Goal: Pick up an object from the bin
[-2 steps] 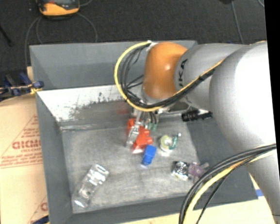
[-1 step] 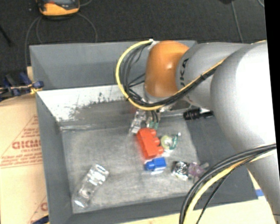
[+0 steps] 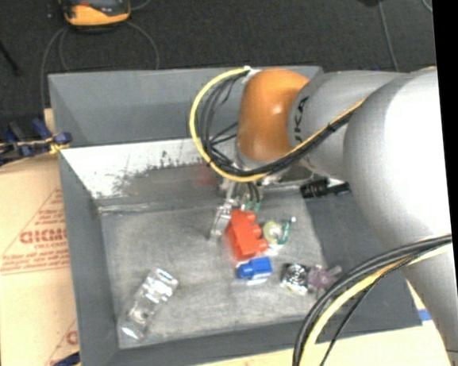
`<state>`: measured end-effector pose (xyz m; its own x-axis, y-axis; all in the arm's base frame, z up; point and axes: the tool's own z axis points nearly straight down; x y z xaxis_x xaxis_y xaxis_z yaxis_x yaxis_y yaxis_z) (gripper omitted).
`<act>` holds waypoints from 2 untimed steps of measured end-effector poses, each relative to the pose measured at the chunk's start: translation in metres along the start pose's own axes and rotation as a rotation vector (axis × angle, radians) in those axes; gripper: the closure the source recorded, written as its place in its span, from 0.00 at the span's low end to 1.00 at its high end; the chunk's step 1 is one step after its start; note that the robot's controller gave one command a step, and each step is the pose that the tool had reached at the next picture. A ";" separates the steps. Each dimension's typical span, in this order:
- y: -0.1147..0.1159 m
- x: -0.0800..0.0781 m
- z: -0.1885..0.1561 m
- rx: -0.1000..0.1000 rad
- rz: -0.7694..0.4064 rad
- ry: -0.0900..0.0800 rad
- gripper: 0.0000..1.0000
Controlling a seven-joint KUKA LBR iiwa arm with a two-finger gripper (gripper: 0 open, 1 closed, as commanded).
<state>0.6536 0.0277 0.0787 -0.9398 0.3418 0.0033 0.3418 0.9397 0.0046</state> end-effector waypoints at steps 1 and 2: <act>-0.021 0.039 -0.120 0.004 -0.071 -0.015 0.00; -0.082 0.033 -0.005 0.002 -0.074 -0.013 0.00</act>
Offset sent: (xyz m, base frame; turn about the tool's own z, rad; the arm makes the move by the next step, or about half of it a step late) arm -0.0456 -0.0054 0.1139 -0.0722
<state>0.5949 -0.0378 0.0837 -0.9625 0.2711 -0.0096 0.2711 0.9625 0.0023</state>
